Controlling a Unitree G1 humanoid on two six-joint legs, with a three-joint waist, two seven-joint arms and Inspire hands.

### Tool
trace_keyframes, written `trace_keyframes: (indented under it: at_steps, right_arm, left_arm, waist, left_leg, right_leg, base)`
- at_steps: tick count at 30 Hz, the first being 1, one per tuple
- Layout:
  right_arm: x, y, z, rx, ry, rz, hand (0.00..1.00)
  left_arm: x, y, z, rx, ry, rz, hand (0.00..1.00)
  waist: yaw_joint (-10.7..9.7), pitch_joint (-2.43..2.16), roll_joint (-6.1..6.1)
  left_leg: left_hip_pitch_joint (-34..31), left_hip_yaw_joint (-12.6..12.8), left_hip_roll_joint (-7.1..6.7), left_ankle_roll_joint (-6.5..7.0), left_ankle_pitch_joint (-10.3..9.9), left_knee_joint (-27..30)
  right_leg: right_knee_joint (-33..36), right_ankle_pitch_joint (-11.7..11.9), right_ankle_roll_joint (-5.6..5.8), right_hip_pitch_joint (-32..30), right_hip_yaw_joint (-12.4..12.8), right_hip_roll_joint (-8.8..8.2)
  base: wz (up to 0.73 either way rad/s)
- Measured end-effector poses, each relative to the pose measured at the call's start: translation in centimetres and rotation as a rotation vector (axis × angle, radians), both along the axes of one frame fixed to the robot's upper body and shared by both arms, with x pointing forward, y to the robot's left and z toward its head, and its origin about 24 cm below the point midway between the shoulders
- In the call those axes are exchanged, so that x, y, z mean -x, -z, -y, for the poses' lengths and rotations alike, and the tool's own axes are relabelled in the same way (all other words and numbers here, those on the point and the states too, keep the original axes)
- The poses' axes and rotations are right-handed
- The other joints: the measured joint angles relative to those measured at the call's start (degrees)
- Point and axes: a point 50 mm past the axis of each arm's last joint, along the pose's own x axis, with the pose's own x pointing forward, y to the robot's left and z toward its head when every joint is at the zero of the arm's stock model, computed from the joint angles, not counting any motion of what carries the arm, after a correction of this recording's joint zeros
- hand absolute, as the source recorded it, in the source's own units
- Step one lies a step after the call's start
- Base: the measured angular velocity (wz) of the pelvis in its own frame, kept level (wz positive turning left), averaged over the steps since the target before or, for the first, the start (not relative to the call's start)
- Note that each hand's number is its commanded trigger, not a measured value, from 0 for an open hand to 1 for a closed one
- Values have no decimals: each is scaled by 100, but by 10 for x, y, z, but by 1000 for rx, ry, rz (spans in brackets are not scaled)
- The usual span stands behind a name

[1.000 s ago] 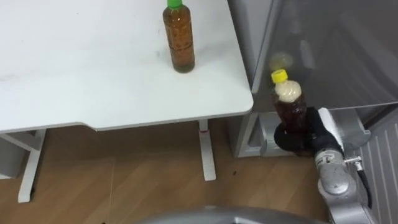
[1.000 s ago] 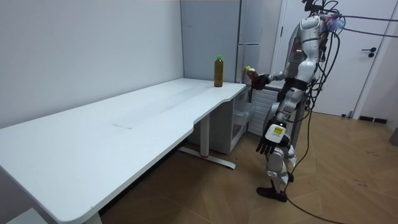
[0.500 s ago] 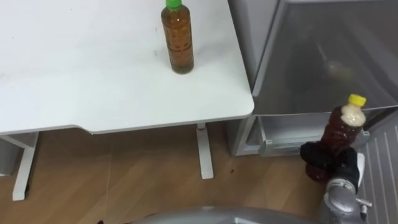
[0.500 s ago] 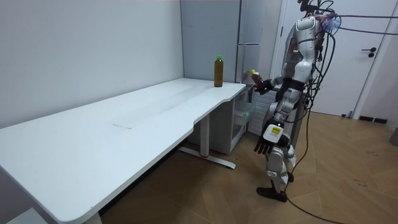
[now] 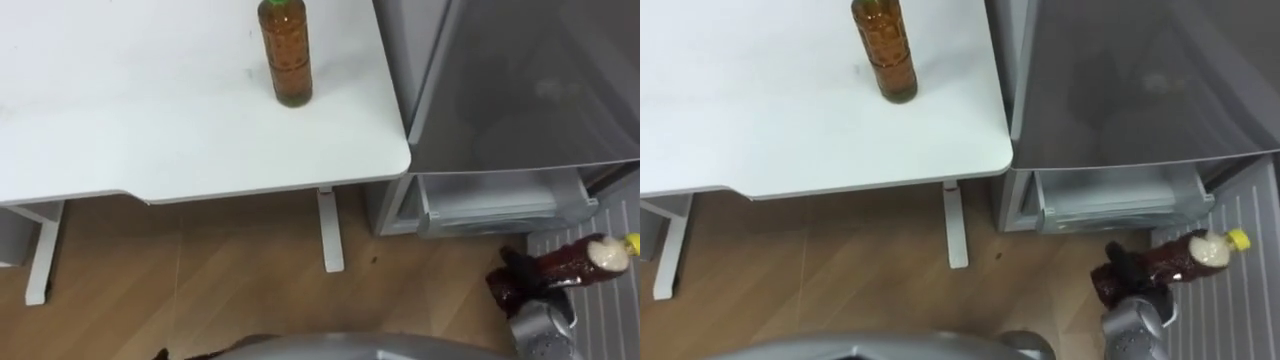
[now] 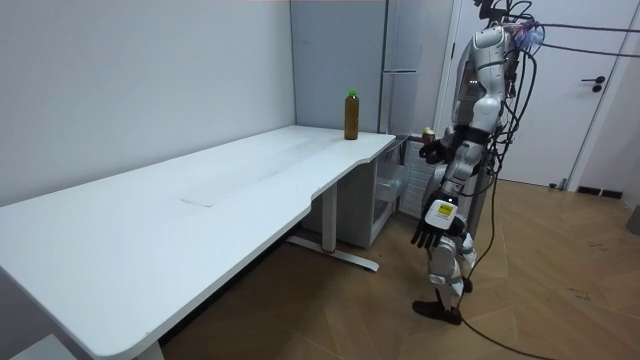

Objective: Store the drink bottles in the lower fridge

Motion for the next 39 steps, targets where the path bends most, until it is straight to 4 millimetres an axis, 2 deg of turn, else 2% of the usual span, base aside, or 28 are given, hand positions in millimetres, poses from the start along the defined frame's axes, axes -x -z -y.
trace_keyframes:
  at_steps: [3,6,8,10,16,19,23,26,28,33,39]
  right_arm:
    - [-23,-3,-1,-75,62,71,100]
    - [-48,-10,-4,-136,92,169,100]
    - [-63,-14,-3,-164,119,214,100]
    - [-81,-20,-2,-176,119,267,100]
    - [-105,-33,7,-183,94,332,100]
    - [-116,-42,11,-179,84,359,100]
    - [-130,-55,22,-137,61,382,100]
    - [-150,-76,30,-97,27,428,100]
    - [-165,-91,32,-85,14,475,100]
    - [-177,-104,33,-95,45,487,100]
    - [-192,-130,44,-16,41,484,100]
  left_arm:
    - [-15,-1,-1,-2,22,27,0]
    - [-27,-1,1,9,46,49,0]
    - [-41,-2,2,16,56,73,0]
    - [-62,-4,2,9,85,113,0]
    - [-94,-9,6,-22,179,142,0]
    - [-105,-13,3,-47,198,170,0]
    - [-111,-16,1,-61,201,205,0]
    - [-121,-21,-3,-79,217,241,0]
    - [-125,-23,-6,-104,237,246,0]
    - [-129,-25,-7,-119,231,262,0]
    - [-125,-25,-11,-150,248,249,0]
  waist:
    - [-4,12,16]
    - [14,70,-13]
    - [32,89,-34]
    - [180,143,-107]
    - [390,165,-157]
    - [488,215,-259]
    - [600,231,-344]
    - [652,263,-453]
    - [634,267,-495]
    - [631,272,-594]
    - [619,269,-587]
  left_leg:
    - [-302,-6,2,23,14,158]
    - [-605,-6,2,41,23,358]
    - [-881,-12,4,53,19,550]
    - [-1299,-19,18,80,32,785]
    - [-2269,-122,21,125,73,1275]
    - [-2665,-132,-9,137,85,1465]
    - [-3092,-161,-56,143,111,1621]
    - [-3416,-135,-51,143,119,1785]
    - [-3521,-127,-40,142,120,1825]
    - [-3792,-95,-77,167,146,1795]
    - [-4367,-76,-85,184,154,2039]
  right_leg:
    - [167,-4,-6,-305,-13,-23]
    - [435,-19,-24,-645,-3,-63]
    - [640,-59,-49,-918,-1,-91]
    - [933,-88,-74,-1372,61,-98]
    - [1477,-164,-109,-2309,19,-158]
    - [1822,-245,-131,-2777,48,-235]
    - [2112,-300,-154,-3247,45,-308]
    - [2302,-312,-183,-3618,79,-330]
    - [2323,-307,-197,-3707,62,-329]
    - [2395,-307,-186,-4018,103,-367]
    - [2701,-306,-188,-4612,71,-440]
  base:
    - [1]
    - [0]
    - [0]
    - [0]
    - [9]
    - [5]
    - [9]
    - [0]
    - [0]
    - [1]
    - [4]
